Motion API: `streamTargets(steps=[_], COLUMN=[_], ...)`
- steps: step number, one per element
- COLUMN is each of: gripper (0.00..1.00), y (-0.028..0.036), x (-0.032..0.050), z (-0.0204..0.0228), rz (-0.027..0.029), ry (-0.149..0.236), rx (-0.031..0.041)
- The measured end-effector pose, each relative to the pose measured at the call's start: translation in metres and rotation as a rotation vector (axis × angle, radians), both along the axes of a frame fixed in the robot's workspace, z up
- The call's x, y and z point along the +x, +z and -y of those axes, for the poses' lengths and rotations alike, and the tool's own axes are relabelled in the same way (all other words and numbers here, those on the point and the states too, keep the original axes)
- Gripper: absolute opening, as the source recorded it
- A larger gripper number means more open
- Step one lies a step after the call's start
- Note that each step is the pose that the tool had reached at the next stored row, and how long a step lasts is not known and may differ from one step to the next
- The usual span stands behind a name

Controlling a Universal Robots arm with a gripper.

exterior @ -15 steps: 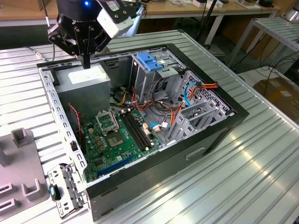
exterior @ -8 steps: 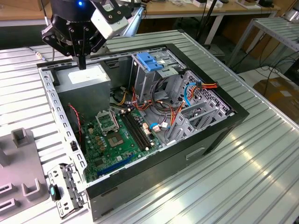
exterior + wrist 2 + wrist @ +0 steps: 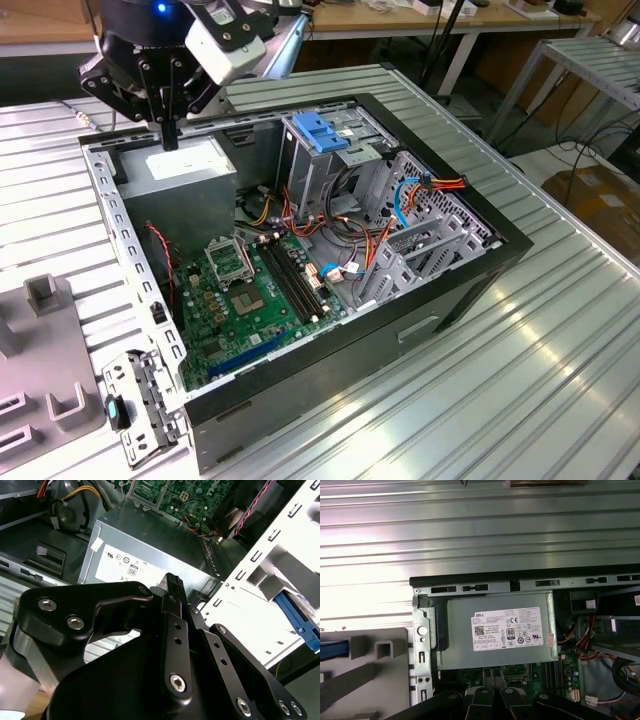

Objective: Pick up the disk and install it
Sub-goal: 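Reach for the disk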

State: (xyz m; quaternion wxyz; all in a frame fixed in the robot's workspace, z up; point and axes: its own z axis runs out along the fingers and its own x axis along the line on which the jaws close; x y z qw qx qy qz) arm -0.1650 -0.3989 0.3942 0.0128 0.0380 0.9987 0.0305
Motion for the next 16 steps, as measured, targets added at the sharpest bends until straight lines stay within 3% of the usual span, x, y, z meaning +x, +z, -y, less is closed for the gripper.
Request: streamTargets(steps=[16], gripper=[0.11], y=[0.0], x=[-0.0144], z=[0.0], rz=[-0.0001], ry=[0.0], rx=[0.0])
